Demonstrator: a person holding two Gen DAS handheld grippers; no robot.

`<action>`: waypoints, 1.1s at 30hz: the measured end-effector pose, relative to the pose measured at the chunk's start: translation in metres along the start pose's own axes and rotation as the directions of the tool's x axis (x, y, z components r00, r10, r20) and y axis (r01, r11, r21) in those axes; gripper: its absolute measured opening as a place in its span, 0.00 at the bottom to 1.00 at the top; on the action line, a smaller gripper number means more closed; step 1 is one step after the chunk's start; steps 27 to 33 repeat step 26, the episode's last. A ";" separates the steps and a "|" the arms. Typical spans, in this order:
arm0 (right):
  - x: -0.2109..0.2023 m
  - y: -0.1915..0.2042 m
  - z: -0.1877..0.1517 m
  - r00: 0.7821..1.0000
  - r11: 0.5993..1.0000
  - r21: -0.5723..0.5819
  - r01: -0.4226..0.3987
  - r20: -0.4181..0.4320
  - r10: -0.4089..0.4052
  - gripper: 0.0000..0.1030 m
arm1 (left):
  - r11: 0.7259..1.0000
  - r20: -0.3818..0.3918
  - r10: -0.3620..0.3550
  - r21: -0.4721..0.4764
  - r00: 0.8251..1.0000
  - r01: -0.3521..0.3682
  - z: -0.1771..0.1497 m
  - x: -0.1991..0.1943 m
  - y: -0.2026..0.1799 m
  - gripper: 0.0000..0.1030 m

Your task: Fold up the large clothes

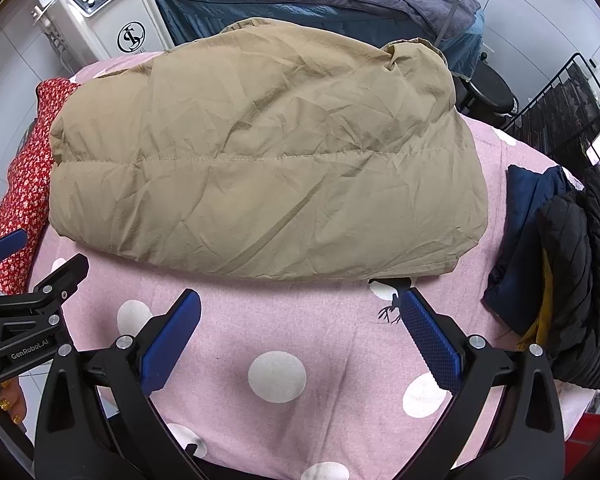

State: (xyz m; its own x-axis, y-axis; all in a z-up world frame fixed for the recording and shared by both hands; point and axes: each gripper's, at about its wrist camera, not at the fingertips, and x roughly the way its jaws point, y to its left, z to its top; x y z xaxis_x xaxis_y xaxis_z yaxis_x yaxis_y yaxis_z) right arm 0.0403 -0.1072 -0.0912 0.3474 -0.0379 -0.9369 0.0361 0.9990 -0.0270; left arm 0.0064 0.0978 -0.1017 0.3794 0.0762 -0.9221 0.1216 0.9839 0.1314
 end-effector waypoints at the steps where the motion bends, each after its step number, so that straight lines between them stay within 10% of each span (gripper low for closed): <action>1: 0.000 0.000 0.000 1.000 1.000 0.001 0.000 0.001 0.000 0.96 | 1.000 0.015 0.006 0.002 1.000 -0.006 0.000 -0.001 0.000 0.94; 33: -0.003 0.001 0.003 1.000 1.000 0.001 0.000 0.022 0.000 0.96 | 0.999 0.009 -0.048 -0.003 0.999 0.048 0.002 -0.005 0.000 0.94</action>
